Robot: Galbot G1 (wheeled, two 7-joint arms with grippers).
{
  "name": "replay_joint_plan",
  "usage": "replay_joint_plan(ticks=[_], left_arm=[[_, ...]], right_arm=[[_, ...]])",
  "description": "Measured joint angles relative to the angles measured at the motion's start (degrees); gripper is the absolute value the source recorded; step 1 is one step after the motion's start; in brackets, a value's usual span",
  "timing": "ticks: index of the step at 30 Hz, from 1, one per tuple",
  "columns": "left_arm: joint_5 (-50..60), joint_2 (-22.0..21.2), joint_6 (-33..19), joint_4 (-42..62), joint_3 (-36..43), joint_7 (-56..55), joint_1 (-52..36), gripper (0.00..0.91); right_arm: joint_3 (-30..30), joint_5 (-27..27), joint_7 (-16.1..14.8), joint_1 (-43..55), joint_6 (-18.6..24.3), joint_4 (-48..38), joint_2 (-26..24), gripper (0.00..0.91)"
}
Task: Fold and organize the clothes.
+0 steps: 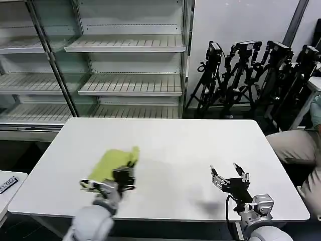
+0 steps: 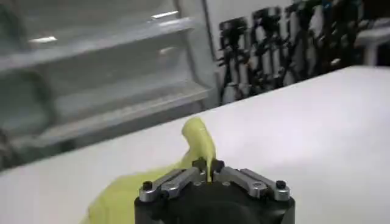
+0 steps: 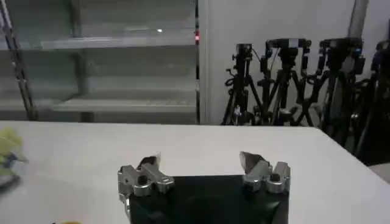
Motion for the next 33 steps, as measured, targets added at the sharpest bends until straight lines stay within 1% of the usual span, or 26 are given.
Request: replay_joint_plan(ticks=[7,8,9,14,18,22,26,29,33], left_arm=[[-6.2,-9.1,0.1,3.6,7.0,-8.6,-5.0,0.030],[-6.9,-10.2,0.1,4.0,7.7,-9.5,-5.4,0.343],[-7.5,-11.2,0.1,4.5,8.3,-10.3,-5.8,0.907],[-10.4,-15.1,0.0,5.8,11.1,-13.3,-8.0,0.907],[-12.5,-16.5,-0.2,6.0,12.0,-14.4,-9.8,0.907],[-15.0,-16.8,-0.2,6.0,11.7,-14.7,-11.7,0.907],[-17.3,-15.8,-0.4,5.4,10.3,-14.6,-13.4,0.907],[-17.3,-13.8,-1.3,5.5,8.6,-13.1,-13.8,0.907],[-12.8,-9.4,-5.8,9.0,3.7,-7.3,-13.9,0.907]], right_arm=[[1.2,-1.4,-0.9,3.1,0.7,-1.5,-1.0,0.907],[1.4,-1.5,-1.1,3.7,0.7,-1.8,-1.2,0.907],[1.5,-1.5,-1.2,4.3,0.8,-2.1,-1.4,0.907],[1.6,-1.9,-2.0,7.1,1.1,-4.0,-1.5,0.907],[1.7,-2.4,-2.7,9.0,1.8,-5.8,-1.4,0.907],[1.7,-2.9,-3.3,10.9,2.7,-8.0,-1.3,0.907],[1.5,-3.5,-3.7,12.7,3.5,-10.1,-0.9,0.907],[1.5,-3.9,-4.1,13.7,4.1,-11.5,-0.8,0.907],[1.8,-4.2,-4.5,14.5,5.0,-13.3,-0.7,0.907]])
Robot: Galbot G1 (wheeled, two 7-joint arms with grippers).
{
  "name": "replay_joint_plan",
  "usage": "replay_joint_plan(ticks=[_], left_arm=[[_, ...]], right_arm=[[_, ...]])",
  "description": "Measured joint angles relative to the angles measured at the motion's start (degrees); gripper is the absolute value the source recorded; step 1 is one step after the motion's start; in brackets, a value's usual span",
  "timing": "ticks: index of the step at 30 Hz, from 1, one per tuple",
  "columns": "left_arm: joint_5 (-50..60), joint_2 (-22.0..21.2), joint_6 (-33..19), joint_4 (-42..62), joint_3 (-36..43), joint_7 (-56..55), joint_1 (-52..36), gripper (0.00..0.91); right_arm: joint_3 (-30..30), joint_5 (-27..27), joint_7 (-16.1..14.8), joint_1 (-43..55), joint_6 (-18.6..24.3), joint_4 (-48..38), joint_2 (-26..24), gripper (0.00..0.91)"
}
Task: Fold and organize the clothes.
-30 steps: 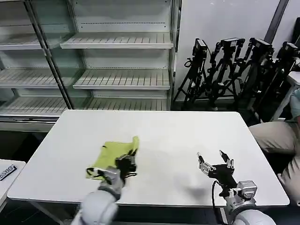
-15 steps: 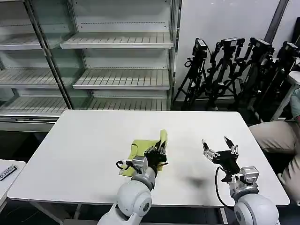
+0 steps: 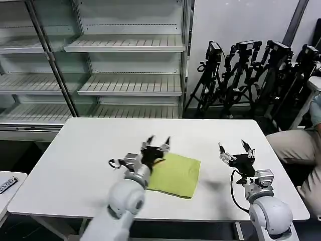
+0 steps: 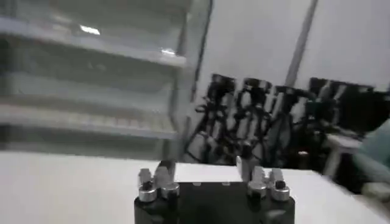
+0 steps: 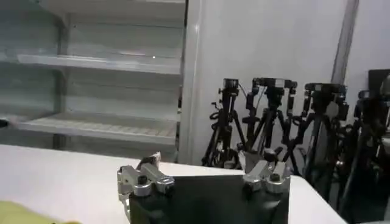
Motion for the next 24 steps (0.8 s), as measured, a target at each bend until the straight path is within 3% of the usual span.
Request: replay_joint_plan(ticks=[10,24], left_arm=[[12.7,9.5,-12.9,10.2,-11.5,13.3,0.9,0.907],[17.4,11.6,-22.3,14.4,-15.2,19.9,1.3,0.907]], right_arm=[[0.1,-4.4,-0.7,0.6,1.3,-1.5,1.0,0.907],[1.1,-8.6,-1.3,1.5,5.6,-4.2,0.4,0.907]])
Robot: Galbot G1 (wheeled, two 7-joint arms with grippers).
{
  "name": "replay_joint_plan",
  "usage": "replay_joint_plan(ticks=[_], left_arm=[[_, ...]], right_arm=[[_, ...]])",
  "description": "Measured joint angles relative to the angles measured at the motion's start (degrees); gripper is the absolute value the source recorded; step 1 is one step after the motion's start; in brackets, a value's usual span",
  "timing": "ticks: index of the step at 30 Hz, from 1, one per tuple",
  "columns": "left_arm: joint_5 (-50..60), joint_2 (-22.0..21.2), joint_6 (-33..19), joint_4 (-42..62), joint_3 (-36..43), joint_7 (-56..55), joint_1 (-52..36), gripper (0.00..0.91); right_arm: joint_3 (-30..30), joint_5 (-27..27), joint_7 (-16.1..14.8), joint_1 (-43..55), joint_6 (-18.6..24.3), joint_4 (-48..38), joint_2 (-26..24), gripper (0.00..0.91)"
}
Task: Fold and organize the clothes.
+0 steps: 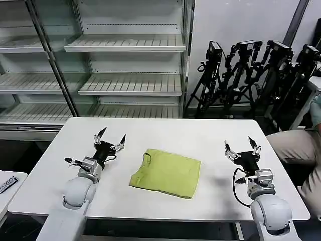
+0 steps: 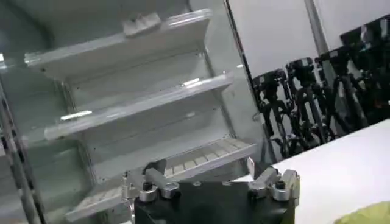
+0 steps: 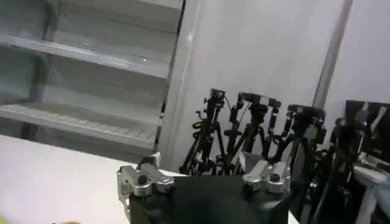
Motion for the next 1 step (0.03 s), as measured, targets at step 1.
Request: replay_joint_plan(ticks=[1], left_arm=[[0.1,0.0,-0.5,0.0,-0.2,0.3,0.2,0.907]], right_arm=[[-0.1,0.0,0.0,0.1,0.5,-0.3,-0.1,0.907]])
